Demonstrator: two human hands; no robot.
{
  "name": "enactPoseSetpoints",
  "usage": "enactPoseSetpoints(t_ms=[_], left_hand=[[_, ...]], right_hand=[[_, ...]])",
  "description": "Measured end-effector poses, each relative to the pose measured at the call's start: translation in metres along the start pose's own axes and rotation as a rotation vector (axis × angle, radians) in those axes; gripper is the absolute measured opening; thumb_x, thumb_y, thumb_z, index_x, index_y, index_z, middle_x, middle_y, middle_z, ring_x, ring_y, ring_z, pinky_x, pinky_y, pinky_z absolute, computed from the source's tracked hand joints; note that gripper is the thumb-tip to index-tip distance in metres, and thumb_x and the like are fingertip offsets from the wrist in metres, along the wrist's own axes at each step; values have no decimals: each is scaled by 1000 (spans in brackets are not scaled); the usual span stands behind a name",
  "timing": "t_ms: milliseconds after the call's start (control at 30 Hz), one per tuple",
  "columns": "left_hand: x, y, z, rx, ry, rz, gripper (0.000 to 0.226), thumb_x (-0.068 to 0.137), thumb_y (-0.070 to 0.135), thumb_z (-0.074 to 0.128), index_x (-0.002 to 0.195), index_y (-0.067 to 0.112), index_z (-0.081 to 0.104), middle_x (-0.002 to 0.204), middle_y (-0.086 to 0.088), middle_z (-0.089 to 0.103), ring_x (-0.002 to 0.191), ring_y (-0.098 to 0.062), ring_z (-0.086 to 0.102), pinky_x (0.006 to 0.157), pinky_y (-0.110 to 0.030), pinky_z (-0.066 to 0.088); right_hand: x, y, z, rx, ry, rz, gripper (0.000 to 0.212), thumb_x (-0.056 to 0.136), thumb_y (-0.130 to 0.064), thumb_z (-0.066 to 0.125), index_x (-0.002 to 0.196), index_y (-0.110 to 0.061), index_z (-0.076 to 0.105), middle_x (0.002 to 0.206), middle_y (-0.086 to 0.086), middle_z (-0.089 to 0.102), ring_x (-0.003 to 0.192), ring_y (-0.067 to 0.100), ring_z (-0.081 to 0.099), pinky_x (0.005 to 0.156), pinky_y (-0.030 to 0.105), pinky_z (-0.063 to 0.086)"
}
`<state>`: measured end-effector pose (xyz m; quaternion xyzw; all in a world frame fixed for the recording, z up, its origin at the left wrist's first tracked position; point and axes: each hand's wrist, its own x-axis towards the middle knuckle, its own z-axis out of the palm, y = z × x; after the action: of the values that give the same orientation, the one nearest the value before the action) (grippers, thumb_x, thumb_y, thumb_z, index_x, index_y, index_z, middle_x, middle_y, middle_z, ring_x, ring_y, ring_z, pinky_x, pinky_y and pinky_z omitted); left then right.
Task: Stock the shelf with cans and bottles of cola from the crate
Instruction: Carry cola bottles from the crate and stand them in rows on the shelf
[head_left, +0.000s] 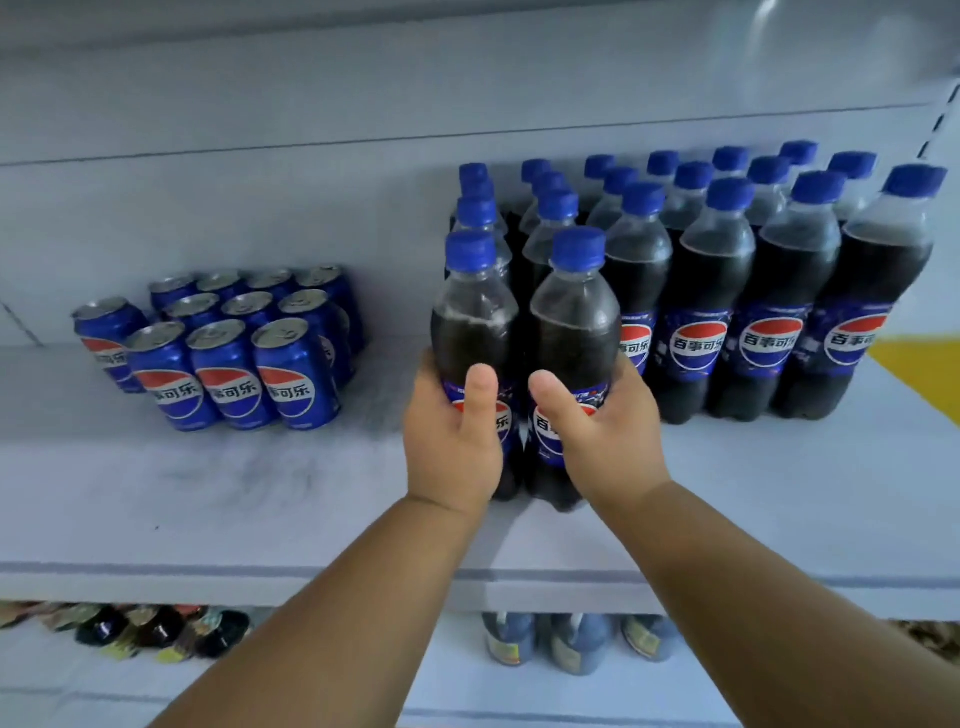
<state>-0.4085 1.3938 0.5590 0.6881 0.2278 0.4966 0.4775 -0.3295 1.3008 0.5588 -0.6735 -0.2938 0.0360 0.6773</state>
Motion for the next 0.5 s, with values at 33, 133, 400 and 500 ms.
enactPoseSetpoints(t_ms=[33,133,400,500], left_hand=[[3,0,1,-2,-5,0,27,81,61,42,102,46,50,94,31,58,91,27,53,74,4,36],[12,-4,2,10,-24,-16,30,80,64,40,102,46,49,95,30,58,89,26,54,73,4,36],[-5,-23,-27,269,-189,-44,39,82,51,69,114,33,55,105,12,64,96,0,64,79,-25,54],[-5,-25,-31,457,-219,-25,56,78,39,79,125,27,53,113,8,59,105,-14,61,87,-39,55]], right_hand=[[2,1,2,-18,13,-1,37,70,-50,76,100,-36,61,91,-29,72,90,-6,68,79,12,50],[7,2,5,-96,38,10,45,64,-64,69,100,-39,58,93,-23,72,93,-5,67,85,22,52],[-24,1,-10,-536,60,-129,60,79,-42,78,125,-13,53,109,-8,48,110,12,47,91,22,37],[-19,2,-13,-574,17,-109,57,80,-37,80,127,-18,54,113,-6,52,110,6,45,87,15,33]])
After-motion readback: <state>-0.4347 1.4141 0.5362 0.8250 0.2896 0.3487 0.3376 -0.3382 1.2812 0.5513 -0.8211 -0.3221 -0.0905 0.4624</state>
